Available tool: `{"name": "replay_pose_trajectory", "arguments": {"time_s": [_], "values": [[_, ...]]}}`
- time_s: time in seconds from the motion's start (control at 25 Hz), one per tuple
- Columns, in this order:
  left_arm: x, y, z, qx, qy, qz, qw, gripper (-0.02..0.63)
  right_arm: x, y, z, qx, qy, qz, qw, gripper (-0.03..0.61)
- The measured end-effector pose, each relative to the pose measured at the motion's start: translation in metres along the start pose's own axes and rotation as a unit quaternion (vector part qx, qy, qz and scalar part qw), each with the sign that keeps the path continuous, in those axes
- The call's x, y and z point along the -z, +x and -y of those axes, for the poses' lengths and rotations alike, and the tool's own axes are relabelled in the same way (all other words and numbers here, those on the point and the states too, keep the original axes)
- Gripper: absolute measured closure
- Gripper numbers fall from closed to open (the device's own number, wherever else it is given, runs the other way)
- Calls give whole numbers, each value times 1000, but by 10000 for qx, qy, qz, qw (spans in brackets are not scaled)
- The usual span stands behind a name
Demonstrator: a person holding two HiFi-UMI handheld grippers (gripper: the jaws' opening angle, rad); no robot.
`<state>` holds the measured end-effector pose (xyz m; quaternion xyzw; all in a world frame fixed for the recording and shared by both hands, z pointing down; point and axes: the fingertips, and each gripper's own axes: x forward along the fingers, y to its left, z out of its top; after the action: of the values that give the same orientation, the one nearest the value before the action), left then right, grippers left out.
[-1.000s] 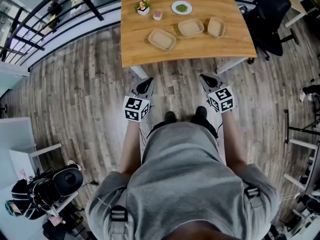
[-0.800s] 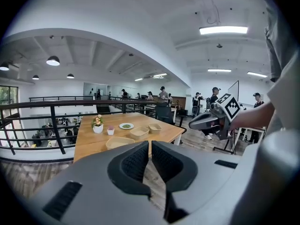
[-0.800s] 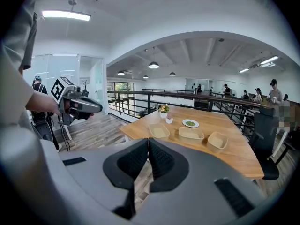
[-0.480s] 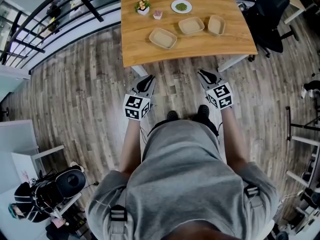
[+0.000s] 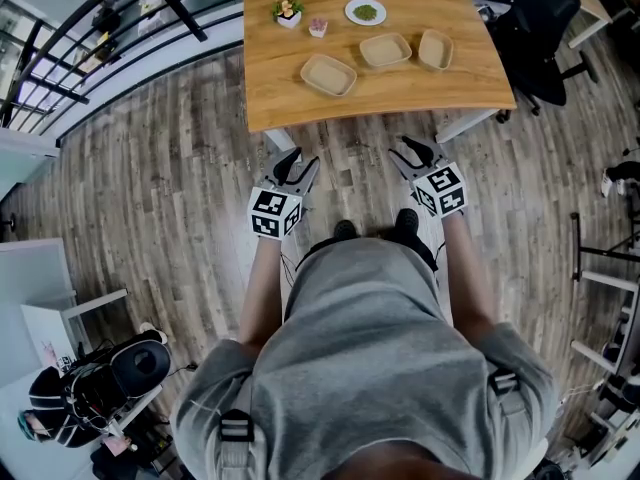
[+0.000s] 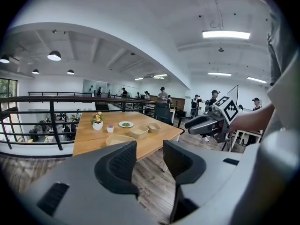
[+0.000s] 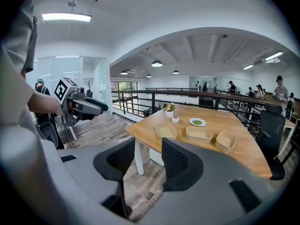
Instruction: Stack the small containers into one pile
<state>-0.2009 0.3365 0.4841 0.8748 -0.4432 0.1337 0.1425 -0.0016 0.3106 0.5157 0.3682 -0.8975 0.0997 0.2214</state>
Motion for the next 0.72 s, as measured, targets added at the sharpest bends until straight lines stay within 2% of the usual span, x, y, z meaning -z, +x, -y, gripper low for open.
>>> {"name": "replay_pose_trajectory", "arguments": {"time_s": [0.28, 0.72], "values": [[4, 2, -4, 35, 44, -37, 10000, 392, 2, 6, -5, -75, 49, 97, 9999, 324], [11, 5, -6, 114, -44, -133, 9998, 388, 13, 10, -9, -105, 63, -87, 9999, 322]]}}
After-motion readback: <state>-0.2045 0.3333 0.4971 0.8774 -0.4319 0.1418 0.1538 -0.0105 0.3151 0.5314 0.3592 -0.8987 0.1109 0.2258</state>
